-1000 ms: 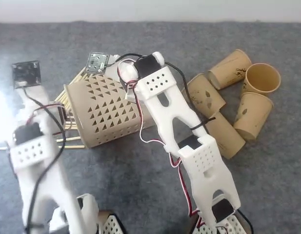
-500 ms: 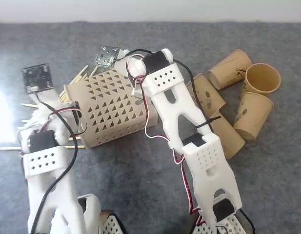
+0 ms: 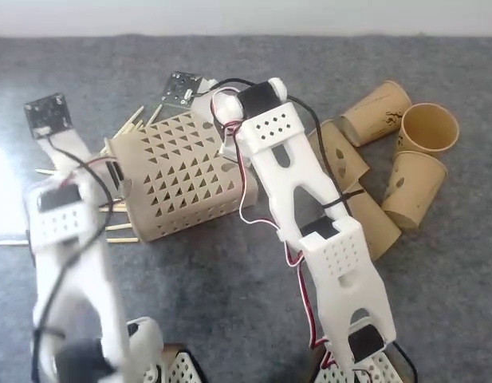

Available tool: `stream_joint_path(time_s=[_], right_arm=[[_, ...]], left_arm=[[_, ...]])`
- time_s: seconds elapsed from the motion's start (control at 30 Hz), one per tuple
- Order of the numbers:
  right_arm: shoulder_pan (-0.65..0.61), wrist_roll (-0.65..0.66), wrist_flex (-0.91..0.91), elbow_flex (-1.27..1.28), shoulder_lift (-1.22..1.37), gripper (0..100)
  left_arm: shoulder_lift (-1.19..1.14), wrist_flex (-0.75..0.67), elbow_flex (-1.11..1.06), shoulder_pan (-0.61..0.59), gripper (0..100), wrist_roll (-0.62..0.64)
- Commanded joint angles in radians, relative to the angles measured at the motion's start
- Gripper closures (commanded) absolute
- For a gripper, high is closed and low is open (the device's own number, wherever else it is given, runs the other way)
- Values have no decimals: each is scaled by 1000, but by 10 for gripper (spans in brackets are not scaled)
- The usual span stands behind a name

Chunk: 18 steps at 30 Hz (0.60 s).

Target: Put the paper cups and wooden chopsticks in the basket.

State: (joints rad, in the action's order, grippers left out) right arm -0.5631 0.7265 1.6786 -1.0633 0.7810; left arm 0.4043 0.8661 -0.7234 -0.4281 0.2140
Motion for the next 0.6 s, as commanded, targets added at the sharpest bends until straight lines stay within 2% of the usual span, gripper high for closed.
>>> stream_joint_path(time_s=[0.0, 0.2, 0.4, 0.57], right_arm=[[22, -11, 7, -8, -62, 991], [21, -12, 7, -6, -61, 991], [19, -12, 7, -6, -61, 991], [41, -12, 27, -6, -61, 991]], left_arm=[[-204, 72, 174, 0, 848, 25], [-153, 80, 180, 54, 848, 55], [-38, 173, 231, 91, 848, 83], [-95, 169, 229, 87, 847, 77]])
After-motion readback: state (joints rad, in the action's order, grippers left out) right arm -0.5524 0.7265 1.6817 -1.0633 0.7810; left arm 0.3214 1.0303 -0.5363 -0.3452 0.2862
